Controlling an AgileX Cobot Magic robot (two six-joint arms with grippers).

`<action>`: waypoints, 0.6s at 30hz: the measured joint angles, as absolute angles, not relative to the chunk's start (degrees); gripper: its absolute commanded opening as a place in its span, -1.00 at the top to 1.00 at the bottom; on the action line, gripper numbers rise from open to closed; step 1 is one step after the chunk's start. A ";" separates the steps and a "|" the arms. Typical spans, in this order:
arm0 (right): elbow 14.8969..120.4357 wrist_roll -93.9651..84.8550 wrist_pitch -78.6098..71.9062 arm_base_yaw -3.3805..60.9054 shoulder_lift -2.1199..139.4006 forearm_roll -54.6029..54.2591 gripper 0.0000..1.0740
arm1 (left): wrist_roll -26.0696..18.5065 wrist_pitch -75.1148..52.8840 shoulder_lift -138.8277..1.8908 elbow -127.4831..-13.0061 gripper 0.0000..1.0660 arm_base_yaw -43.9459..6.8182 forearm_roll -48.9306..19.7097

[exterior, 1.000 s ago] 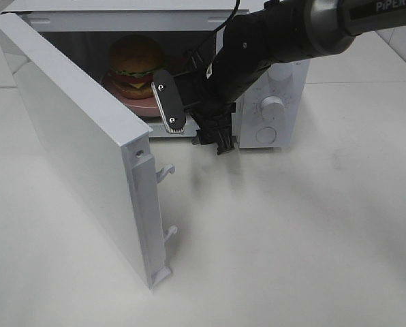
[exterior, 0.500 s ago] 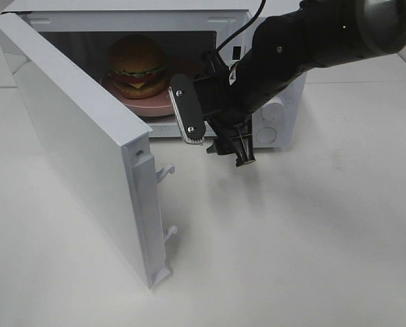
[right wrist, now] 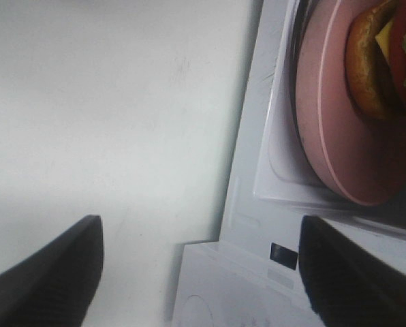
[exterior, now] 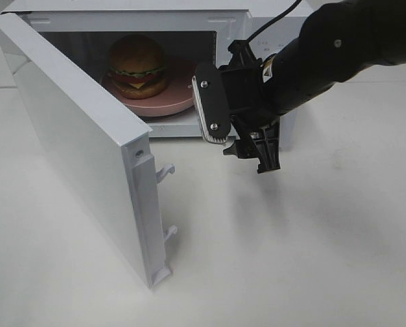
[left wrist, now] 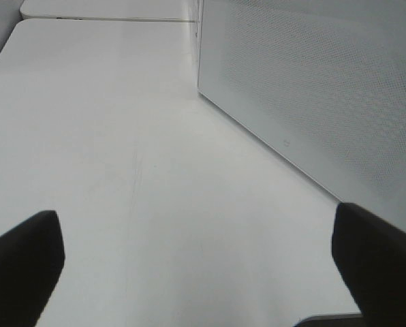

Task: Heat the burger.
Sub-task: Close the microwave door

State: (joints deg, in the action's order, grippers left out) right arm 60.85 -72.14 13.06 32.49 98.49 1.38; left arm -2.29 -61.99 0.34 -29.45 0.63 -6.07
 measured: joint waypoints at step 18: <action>50.88 -35.41 14.90 32.49 82.91 1.38 -0.42 | -2.29 -61.99 0.34 -29.45 -0.88 0.63 -6.07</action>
